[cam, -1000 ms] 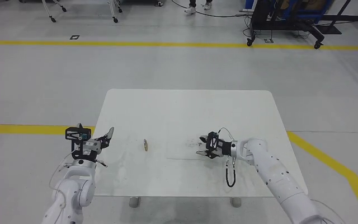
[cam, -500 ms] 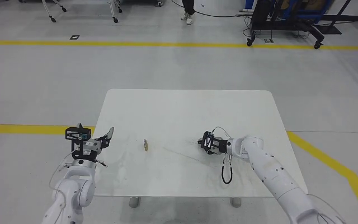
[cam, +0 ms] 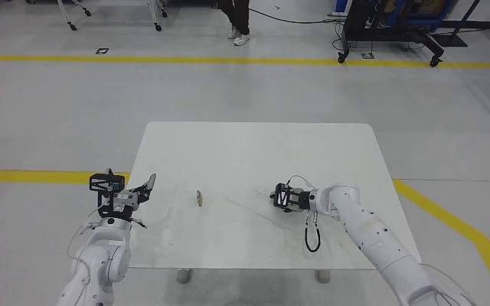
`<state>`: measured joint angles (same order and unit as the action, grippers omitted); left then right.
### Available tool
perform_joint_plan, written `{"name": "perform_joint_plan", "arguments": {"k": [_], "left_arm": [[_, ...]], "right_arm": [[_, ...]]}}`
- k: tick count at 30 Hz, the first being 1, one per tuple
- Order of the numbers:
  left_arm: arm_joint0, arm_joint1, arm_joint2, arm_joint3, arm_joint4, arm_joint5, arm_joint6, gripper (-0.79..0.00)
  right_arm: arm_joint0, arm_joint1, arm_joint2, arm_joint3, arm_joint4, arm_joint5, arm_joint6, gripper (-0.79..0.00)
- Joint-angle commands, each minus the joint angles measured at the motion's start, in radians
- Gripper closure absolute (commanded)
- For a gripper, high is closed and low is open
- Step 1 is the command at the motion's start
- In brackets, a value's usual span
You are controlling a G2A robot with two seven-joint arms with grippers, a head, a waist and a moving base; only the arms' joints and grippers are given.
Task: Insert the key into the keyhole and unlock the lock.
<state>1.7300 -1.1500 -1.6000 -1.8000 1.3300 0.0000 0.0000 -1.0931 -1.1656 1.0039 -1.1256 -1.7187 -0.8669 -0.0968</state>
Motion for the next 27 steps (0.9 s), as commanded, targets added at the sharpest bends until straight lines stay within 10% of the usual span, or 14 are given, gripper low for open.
{"name": "perform_joint_plan", "arguments": {"k": [1, 27], "left_arm": [[0.000, 0.000, 0.000, 0.000, 0.000, 0.000, 0.000, -0.785], [0.000, 0.000, 0.000, 0.000, 0.000, 0.000, 0.000, -0.785]], "right_arm": [[0.000, 0.003, 0.003, -0.009, -0.003, -0.005, 0.000, 0.000], [-0.045, 0.036, 0.058, -0.138, 0.000, -0.042, 0.015, 0.000]]}}
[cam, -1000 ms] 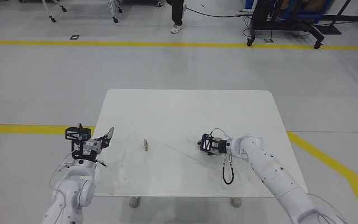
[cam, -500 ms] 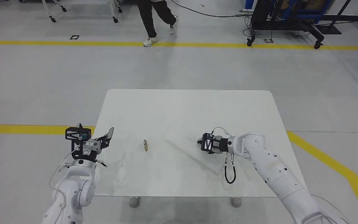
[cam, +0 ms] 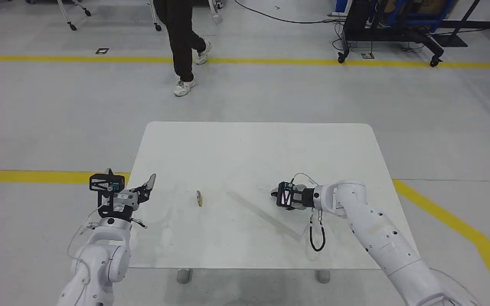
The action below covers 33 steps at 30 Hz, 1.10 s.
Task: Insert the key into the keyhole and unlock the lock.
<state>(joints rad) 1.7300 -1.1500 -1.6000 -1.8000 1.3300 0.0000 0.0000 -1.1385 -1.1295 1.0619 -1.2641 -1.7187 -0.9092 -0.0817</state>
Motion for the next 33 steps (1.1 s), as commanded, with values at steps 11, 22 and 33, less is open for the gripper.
{"name": "perform_joint_plan", "arguments": {"k": [11, 22, 33], "left_arm": [[-0.288, 0.000, 0.220, -0.077, 0.151, -0.323, -0.206, -0.785], [-0.651, -0.083, 0.640, 0.245, 0.084, -0.357, -0.443, -0.785], [-0.743, -0.142, 0.861, 0.486, 0.351, -0.226, -0.404, -0.785]], "right_arm": [[0.000, 0.000, 0.000, 0.000, 0.000, 0.000, 0.000, 0.000], [0.000, 0.000, 0.000, 0.000, 0.000, 0.000, 0.000, 0.000], [0.000, 0.000, 0.000, 0.000, 0.000, 0.000, 0.000, 0.000]]}}
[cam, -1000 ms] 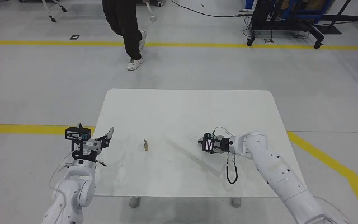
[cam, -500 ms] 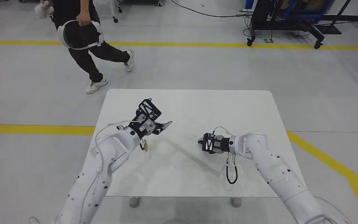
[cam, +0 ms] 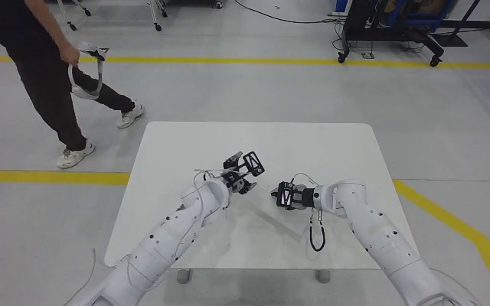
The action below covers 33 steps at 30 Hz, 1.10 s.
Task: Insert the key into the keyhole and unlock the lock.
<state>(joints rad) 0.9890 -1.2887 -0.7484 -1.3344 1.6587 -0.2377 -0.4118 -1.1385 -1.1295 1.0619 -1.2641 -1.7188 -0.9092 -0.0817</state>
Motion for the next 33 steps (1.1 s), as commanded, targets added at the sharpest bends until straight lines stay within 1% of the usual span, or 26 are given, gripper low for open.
{"name": "perform_joint_plan", "arguments": {"k": [1, 6, 13, 17, 21, 23, 25, 28, 30, 31, 33], "left_arm": [[-0.004, -0.007, 0.017, 0.037, 0.034, 0.019, 0.014, -0.785], [-0.010, -0.020, 0.034, 0.094, 0.050, 0.031, 0.027, -0.785], [-0.006, -0.030, 0.037, 0.139, 0.066, 0.028, 0.036, -0.785], [-0.005, -0.036, 0.035, 0.146, 0.063, 0.026, 0.041, -0.785], [-0.011, -0.038, 0.000, 0.117, 0.030, 0.036, 0.037, -0.785], [-0.008, -0.035, -0.048, 0.077, -0.053, 0.020, 0.032, -0.785], [-0.009, -0.025, -0.110, 0.019, -0.108, 0.008, 0.013, -0.785], [0.013, -0.004, -0.220, -0.104, -0.160, -0.005, -0.018, -0.785], [0.052, 0.011, -0.303, -0.196, -0.213, -0.019, -0.032, -0.785], [0.086, 0.017, -0.352, -0.236, -0.307, -0.033, -0.045, -0.785], [0.165, 0.025, -0.461, -0.303, -0.587, -0.048, -0.103, -0.785]], "right_arm": [[0.000, 0.000, 0.000, 0.000, 0.000, 0.000, 0.000, 0.000], [0.000, 0.000, 0.000, 0.000, 0.000, 0.000, 0.000, 0.000], [0.000, 0.000, 0.000, 0.000, 0.000, 0.000, 0.000, 0.000], [0.000, 0.000, 0.000, 0.000, 0.000, 0.000, 0.000, 0.000], [0.000, 0.000, 0.000, 0.000, 0.000, 0.000, 0.000, 0.000], [0.000, 0.000, 0.000, 0.000, 0.000, 0.000, 0.000, 0.000], [0.000, 0.000, 0.000, 0.000, 0.000, 0.000, 0.000, 0.000], [0.000, 0.000, 0.000, 0.000, 0.000, 0.000, 0.000, 0.000], [0.000, 0.000, 0.000, 0.000, 0.000, 0.000, 0.000, 0.000], [0.000, 0.000, 0.000, 0.000, 0.000, 0.000, 0.000, 0.000], [0.000, 0.000, 0.000, 0.000, 0.000, 0.000, 0.000, 0.000]]}}
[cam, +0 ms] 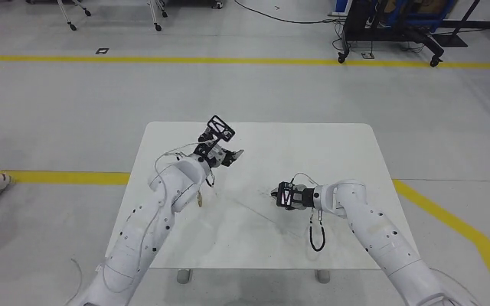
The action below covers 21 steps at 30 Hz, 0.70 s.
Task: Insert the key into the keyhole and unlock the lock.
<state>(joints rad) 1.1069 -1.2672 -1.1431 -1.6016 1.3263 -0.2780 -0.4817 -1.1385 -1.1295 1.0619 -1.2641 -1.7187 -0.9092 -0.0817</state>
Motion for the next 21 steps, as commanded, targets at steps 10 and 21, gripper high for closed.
{"name": "perform_joint_plan", "arguments": {"k": [10, 21], "left_arm": [[0.061, 0.005, -0.082, -0.045, -0.300, -0.013, -0.046, -0.785], [0.107, 0.009, -0.170, -0.017, -0.538, -0.041, 0.023, -0.785]], "right_arm": [[-0.005, -0.001, 0.009, -0.003, 0.039, 0.019, -0.012, 0.000], [0.044, -0.017, 0.113, 0.098, 0.864, -0.078, 0.137, 0.000]]}}
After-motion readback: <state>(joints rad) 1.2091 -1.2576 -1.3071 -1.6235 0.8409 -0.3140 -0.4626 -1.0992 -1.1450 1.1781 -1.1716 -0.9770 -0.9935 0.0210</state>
